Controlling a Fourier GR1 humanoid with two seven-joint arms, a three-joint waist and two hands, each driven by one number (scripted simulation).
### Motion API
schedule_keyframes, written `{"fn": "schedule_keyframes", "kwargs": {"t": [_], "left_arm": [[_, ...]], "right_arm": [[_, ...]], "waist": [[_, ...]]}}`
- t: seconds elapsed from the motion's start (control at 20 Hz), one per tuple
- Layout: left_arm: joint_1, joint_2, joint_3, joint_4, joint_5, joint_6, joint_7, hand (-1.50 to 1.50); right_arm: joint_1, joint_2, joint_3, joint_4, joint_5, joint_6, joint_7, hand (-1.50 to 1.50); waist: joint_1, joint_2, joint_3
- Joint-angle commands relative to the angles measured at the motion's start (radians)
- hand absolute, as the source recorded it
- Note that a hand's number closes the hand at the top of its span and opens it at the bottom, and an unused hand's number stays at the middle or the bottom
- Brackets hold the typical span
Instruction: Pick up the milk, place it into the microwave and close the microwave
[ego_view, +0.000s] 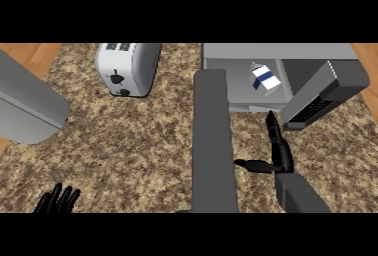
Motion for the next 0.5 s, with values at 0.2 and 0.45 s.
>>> {"fn": "schedule_keyframes", "kwargs": {"t": [0.2,0.45], "left_arm": [[-0.068,-0.042,-0.087,-0.016,-0.041,0.034,0.116,-1.50],[-0.108,-0.015,-0.169,0.129,-0.195,-0.017,0.024,-1.50]], "right_arm": [[0.196,-0.055,0.033,-0.211,-0.018,0.085,-0.008,-1.50],[0.317,-0.099,0.023,-0.320,-0.050,0.120,-0.026,1.50]], "waist": [[-0.020,-0.006,-0.001],[-0.027,-0.007,-0.002]]}}
